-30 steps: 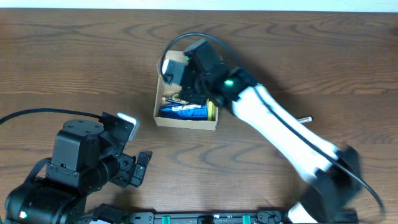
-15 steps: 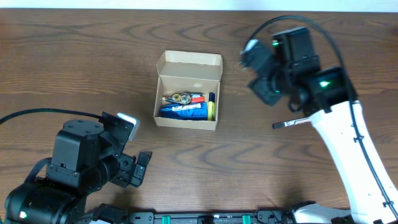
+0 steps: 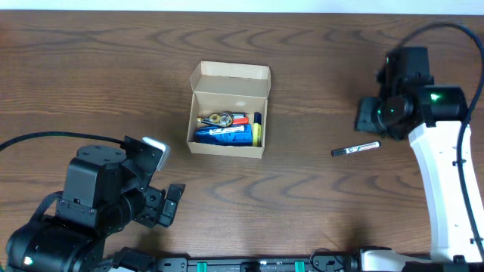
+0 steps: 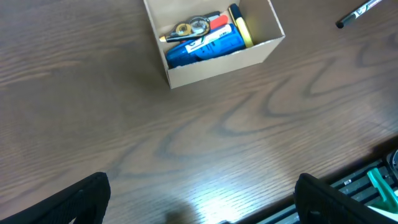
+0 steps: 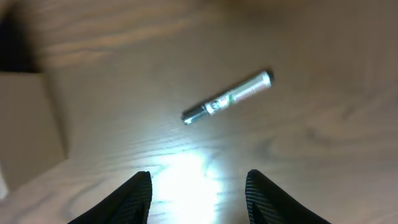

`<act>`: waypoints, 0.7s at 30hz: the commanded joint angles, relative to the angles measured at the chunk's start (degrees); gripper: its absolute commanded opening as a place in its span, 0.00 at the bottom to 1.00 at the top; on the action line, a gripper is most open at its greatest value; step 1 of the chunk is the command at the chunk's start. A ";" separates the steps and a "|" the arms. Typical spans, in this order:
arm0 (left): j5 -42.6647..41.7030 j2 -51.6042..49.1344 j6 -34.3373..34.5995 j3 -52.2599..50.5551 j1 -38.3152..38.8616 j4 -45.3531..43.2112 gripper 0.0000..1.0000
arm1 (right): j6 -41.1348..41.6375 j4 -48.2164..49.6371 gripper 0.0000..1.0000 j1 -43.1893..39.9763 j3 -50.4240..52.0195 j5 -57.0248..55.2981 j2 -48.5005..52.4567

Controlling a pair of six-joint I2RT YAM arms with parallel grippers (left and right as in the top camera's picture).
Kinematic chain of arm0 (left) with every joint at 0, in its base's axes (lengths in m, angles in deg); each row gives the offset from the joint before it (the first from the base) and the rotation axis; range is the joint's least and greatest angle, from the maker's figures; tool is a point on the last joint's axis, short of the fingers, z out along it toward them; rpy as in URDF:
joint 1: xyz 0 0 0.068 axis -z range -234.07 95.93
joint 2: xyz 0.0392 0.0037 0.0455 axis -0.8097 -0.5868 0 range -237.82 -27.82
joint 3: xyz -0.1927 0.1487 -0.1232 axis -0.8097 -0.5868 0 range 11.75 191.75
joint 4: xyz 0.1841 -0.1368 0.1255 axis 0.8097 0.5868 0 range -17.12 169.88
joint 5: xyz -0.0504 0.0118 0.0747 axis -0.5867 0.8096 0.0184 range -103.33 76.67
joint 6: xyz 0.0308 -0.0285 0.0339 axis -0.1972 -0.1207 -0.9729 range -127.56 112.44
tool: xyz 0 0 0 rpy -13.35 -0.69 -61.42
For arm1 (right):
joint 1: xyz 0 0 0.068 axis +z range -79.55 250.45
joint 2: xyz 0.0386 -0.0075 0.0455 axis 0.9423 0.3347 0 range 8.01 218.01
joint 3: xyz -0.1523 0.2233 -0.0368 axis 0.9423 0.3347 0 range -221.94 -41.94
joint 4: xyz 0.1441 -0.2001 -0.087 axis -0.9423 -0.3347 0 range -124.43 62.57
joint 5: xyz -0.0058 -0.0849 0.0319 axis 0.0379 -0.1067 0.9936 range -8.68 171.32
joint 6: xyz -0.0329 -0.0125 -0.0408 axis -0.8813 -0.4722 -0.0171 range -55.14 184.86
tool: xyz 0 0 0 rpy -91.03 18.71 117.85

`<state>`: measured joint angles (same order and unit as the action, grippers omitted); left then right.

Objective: Pack container
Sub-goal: 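Withdraw the right gripper and reach to the black marker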

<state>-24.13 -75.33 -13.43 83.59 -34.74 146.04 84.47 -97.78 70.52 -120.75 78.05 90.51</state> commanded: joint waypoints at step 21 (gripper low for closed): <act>-0.61 -0.07 -0.35 0.81 -0.20 0.15 0.95 | 33.40 40.87 0.60 -9.25 40.70 -0.72 -0.37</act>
<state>-24.11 -75.35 -13.40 83.59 -34.74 146.02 113.13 -59.90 61.67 -82.26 77.85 90.55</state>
